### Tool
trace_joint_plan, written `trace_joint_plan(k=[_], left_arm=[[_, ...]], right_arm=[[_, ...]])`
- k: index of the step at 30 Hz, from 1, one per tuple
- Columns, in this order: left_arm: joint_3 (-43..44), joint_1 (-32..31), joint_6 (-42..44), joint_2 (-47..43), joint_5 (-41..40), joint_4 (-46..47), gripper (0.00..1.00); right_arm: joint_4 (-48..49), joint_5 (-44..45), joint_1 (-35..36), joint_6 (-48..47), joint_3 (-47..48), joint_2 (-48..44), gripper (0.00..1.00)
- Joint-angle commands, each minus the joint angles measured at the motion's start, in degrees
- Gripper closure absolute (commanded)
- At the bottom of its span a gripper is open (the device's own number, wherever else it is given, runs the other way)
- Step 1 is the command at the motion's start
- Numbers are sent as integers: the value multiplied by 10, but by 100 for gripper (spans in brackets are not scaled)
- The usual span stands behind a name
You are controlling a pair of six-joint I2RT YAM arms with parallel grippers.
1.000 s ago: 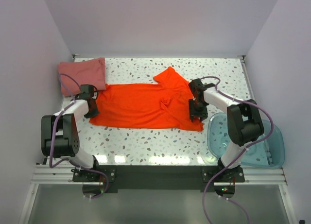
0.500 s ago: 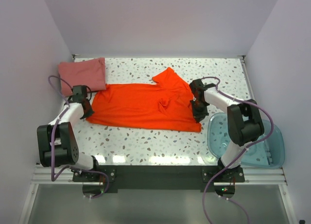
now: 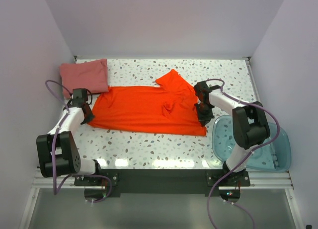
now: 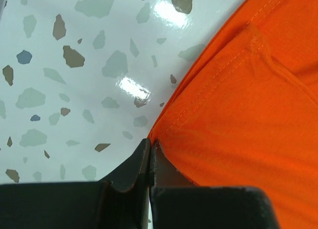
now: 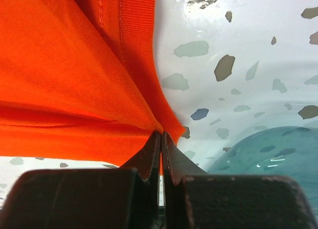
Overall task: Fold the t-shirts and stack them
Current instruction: Fold the tshirt
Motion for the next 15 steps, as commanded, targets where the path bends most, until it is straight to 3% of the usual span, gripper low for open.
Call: trace_joint_plan(k=[1,5,7,8,9,11,12,15], left_arm=[[5,11,-12,-31,-36,-27,100],[3,11,-19,-52,-43,-46,95],[1,11,-20,-62,-44,-47,85],[6,11,-22,-65,-48,-50,79],[9,11,-21,-66,-51,-56,67],[17,11,-17,-69,-58,-60,56],[19,11,-15,-70,-60,-62,44],[29,11,-15,-77,-59,-60,23]], right_arm=[[-30,26,-3,-16,11,-17,100],[-34,25,-4,-19,13,-21,100],[-38,28,-4,-22,16,-20,100],[-39,28,-4,-22,17,-22,100],[-41,29,-4,-23,20,-22,100],[-47,30,-4,-24,23,-23,100],[-48,30,-4,-23,28,-24,100],[-59,30,-4,-23,35,-31,73]])
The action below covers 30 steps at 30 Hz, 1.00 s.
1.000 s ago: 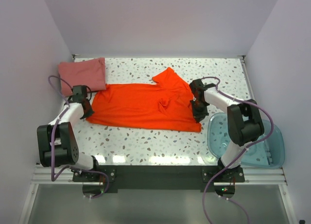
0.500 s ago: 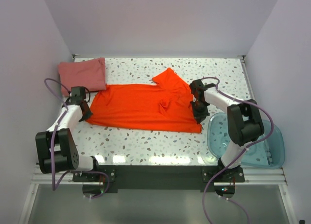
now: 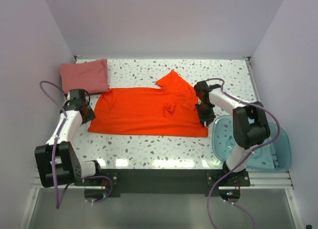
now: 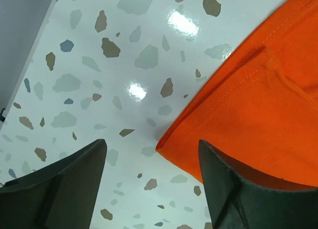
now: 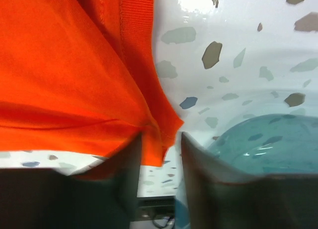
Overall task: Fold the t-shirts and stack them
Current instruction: Fold the tshirt
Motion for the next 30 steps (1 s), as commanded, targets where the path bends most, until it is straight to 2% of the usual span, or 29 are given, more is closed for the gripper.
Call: trace_joint_plan(k=[1,4,7,12,14,17,23,30], left_arm=[[32,5,-5,-18,-13,-5,20],[48,0,-8,-12,25,11,9],[61,-30,-14,0,46,30,0],[84,-108,-27,39,75,65,0],[90,-149,-28,61,96,82,0],[83,-177,-28,95,129,116,0],[33,-179,-36,131,184,182,0],[-24,-179,-41,137,185,197,0]], right_arm=[[-30,14,-3,-9,32,-33,53],[-36,5,-5,-11,53,-46,39],[-44,-19,-2,-11,80,-63,35],[-26,-83,7,-8,118,-73,32],[2,-108,16,-1,118,-66,31],[63,-160,25,27,93,-59,31],[166,-205,47,72,30,-30,31],[198,-169,48,80,-50,-1,31]])
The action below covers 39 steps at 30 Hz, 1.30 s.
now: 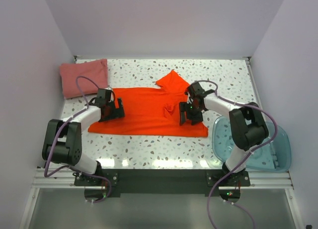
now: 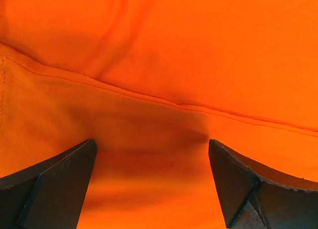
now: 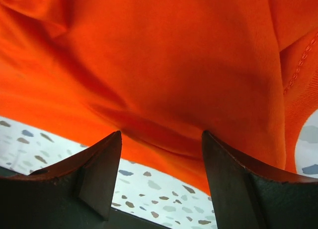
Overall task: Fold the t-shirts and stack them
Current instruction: Fold the tshirt
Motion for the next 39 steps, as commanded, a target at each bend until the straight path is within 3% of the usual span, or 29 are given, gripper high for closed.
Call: trace_joint_plan(k=[1,9,13,19,28,39], left_arm=[[-25,1,-13,-7,2,29,0],[-66,1,-53,-53,-27,-60,0],[-107,-2,-82,-115,-10,-93,0],[-84,-4,-103,-167,11,-131,0],[39,-4,-80,-149,19,-125,0],[42,-5,-64,-64,31,-33,0]], right_arm=[[29,13,-1,16,-29,10,31],[-60,72,1,28,-76,2,31],[-75,59,7,42,-120,-36,31],[-98,41,31,69,-159,-101,31],[-110,78,42,53,-16,-124,32],[-24,24,50,35,113,-19,50]])
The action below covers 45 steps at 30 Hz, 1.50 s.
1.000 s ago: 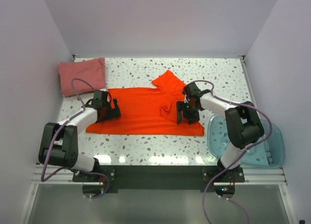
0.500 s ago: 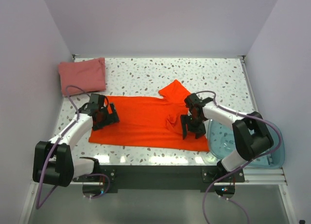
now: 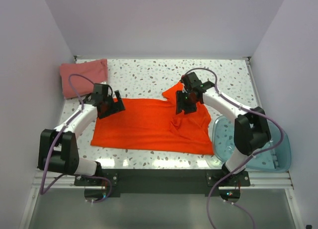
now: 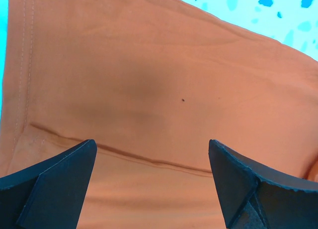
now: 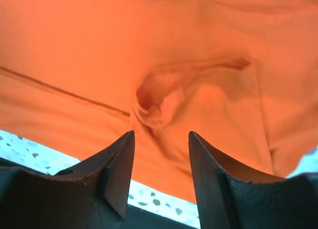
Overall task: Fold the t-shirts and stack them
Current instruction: Fold the tshirt
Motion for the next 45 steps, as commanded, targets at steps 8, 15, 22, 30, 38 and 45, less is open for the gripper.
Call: trace_joint_plan(k=[8,15,22,30,38,45], left_arm=[[-25,-2,23,40,-21,61,0],[-71,-3,25,36,-23,78,0],[-97,-2,28,38,-19,88,0],[-126,-2,31,29,-17,92,0],[-147,-3,30,12,-21,91,0],[-157,-2,34,2,-28,88,0]], right_arm=[[52,-32,22,-3,18,58,53],[61,-1,30,10,-60,2,52],[72,9,30,15,-105,-19,53],[88,36,36,20,-98,24,57],[75,57,47,27,-41,81,59],[51,122,48,56,-1,87,59]])
